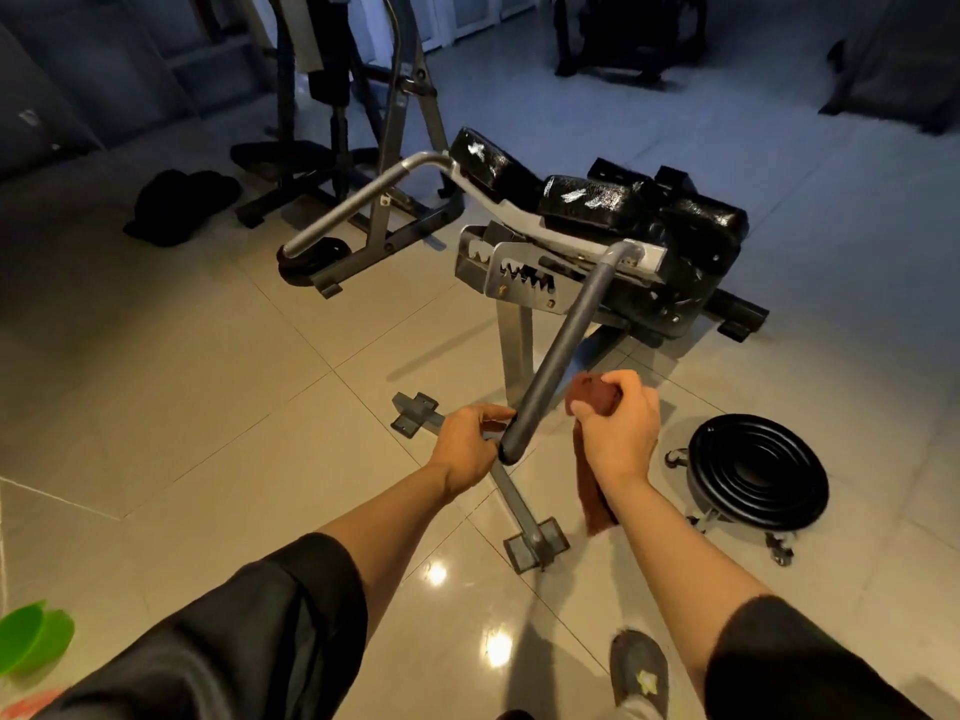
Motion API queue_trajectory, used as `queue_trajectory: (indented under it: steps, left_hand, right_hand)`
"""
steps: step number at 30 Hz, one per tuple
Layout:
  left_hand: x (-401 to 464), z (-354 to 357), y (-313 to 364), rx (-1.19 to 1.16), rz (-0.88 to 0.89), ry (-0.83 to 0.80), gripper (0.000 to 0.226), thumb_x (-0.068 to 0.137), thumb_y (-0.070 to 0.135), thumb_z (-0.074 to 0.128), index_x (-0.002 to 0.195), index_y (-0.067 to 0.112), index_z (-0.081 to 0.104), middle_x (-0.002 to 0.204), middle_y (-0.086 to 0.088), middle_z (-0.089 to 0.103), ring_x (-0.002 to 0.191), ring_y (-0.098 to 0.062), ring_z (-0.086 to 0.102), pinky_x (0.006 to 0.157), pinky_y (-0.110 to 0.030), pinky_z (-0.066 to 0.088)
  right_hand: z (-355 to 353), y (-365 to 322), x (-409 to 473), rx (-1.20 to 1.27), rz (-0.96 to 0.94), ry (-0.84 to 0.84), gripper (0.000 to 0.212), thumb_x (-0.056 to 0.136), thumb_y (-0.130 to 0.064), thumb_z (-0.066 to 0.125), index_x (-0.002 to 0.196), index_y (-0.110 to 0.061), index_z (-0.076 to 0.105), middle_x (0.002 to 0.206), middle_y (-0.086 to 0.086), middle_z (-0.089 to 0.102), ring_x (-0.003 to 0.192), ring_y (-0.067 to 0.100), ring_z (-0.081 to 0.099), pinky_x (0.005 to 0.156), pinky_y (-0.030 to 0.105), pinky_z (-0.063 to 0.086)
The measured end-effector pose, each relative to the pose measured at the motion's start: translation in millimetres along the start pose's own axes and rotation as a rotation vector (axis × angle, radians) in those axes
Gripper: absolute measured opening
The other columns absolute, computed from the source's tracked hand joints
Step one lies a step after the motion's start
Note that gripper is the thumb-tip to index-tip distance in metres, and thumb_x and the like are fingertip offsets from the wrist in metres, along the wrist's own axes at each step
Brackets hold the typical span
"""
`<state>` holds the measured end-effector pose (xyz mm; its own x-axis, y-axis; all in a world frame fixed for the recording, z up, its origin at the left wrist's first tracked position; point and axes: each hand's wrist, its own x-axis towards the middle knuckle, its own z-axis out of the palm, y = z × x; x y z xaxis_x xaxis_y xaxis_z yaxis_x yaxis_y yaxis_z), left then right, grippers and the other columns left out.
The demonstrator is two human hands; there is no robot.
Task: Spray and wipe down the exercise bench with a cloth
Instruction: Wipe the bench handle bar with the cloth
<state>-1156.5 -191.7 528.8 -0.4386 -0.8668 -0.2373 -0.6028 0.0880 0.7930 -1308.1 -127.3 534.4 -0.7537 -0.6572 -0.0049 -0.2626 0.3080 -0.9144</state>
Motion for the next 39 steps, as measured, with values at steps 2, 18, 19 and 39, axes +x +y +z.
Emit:
queue_trajectory:
  steps: [2, 18, 19, 39]
  left_hand:
    - [0.1, 3.0, 0.9, -0.027, 0.010, 0.016, 0.045, 0.088, -0.009, 0.056, 0.130, 0.009, 0.058, 0.125, -0.007, 0.062, 0.115, -0.017, 0.058, 0.100, -0.031, 0.045]
    - [-7.8, -10.0, -6.9, -0.397, 0.013, 0.023, 0.026, 0.098, 0.007, 0.051, 0.119, 0.012, 0.067, 0.115, -0.002, 0.067, 0.109, -0.015, 0.062, 0.088, -0.019, 0.051]
    - [-9.5, -13.3, -4.9, -0.452, 0.032, 0.001, 0.028, 0.100, 0.013, 0.048, 0.122, 0.014, 0.066, 0.119, -0.001, 0.066, 0.114, -0.014, 0.060, 0.093, -0.023, 0.050]
    - [-12.5, 25.0, -8.9, -0.301, -0.075, 0.139, 0.061, 0.091, -0.006, 0.049, 0.147, 0.014, 0.032, 0.141, -0.011, 0.035, 0.121, -0.022, 0.044, 0.089, -0.006, 0.034]
  right_hand:
    - [3.7, -8.1, 20.5, 0.006, -0.064, -0.025, 0.033, 0.082, -0.003, 0.073, 0.111, -0.010, 0.059, 0.121, 0.008, 0.042, 0.096, 0.011, 0.041, 0.078, 0.006, 0.029]
    - [41.0, 19.2, -69.2, -0.168, -0.502, -0.464, 0.043, 0.076, 0.009, 0.064, 0.108, -0.019, 0.059, 0.120, -0.003, 0.046, 0.104, 0.016, 0.053, 0.084, 0.027, 0.054]
    - [36.9, 7.3, -64.8, -0.059, -0.384, -0.440, 0.050, 0.078, 0.010, 0.065, 0.115, -0.022, 0.053, 0.121, -0.002, 0.048, 0.105, 0.015, 0.055, 0.083, 0.025, 0.055]
    - [9.8, -5.5, 16.9, -0.402, -0.241, -0.445, 0.055, 0.089, -0.003, 0.061, 0.141, -0.013, 0.044, 0.144, 0.009, 0.040, 0.131, 0.024, 0.041, 0.107, 0.034, 0.036]
